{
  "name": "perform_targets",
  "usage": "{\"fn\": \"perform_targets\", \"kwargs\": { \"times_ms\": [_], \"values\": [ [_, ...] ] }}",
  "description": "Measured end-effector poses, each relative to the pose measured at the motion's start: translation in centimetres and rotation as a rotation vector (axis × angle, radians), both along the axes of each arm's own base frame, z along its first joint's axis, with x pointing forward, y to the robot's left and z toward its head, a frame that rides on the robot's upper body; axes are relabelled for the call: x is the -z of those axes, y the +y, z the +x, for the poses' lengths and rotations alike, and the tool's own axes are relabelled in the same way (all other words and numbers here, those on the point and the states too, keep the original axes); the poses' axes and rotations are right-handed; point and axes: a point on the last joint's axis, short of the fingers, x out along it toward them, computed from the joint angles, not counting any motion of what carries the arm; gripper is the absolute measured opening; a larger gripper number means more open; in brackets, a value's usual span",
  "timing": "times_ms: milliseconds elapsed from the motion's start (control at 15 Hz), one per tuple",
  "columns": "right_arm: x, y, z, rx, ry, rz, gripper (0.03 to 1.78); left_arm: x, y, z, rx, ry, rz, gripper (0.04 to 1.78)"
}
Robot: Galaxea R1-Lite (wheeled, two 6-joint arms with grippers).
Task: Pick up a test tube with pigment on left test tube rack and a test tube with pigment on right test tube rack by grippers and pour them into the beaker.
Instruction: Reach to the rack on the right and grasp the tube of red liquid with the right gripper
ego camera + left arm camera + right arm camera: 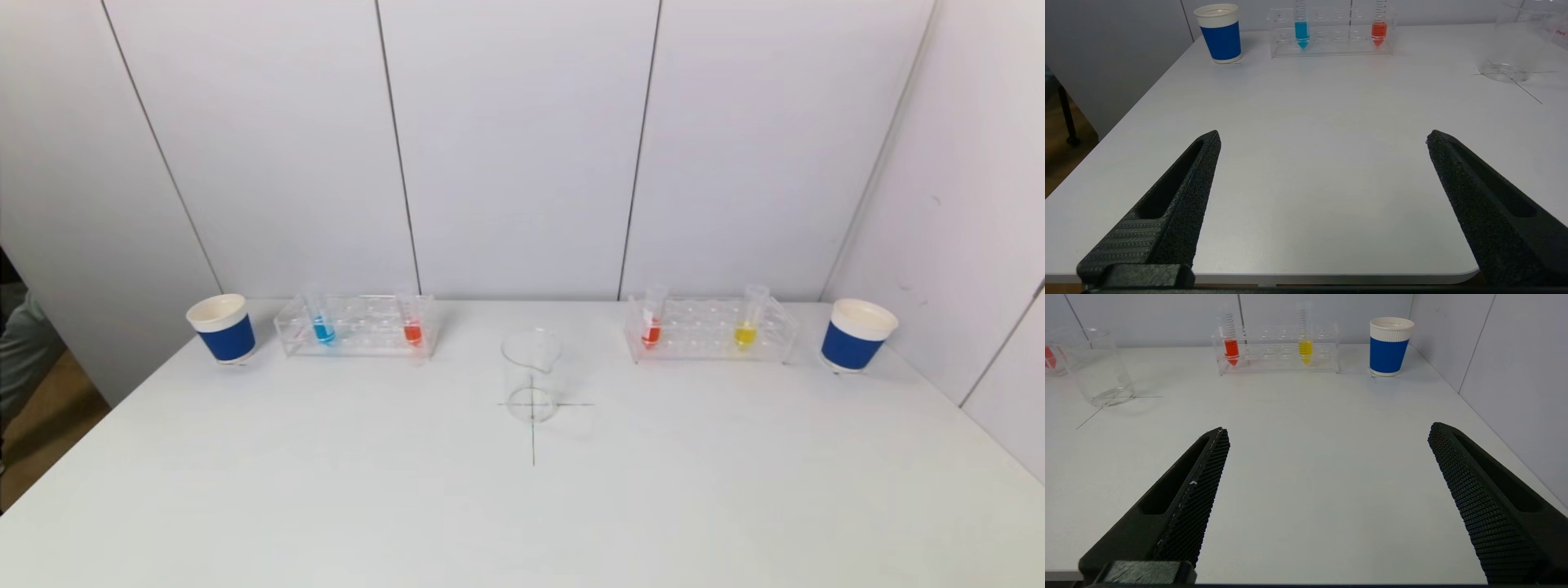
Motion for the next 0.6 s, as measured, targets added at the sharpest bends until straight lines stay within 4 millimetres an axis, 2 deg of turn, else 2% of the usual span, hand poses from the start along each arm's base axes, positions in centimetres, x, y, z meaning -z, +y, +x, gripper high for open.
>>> {"fn": "perform_targets", "kwargs": {
  "times_ms": [400,600],
  "values": [
    [-0.2,0.0,0.0,-0.007,-0.015,-0.013,1.77,0.0,0.0,0.0,0.0,0.0,0.0,1.76],
    [-2.2,0.1,-0.8,-0.043,-0.067,0.003,1.77,0.0,0.0,0.0,0.0,0.0,0.0,1.76]
  ]
}}
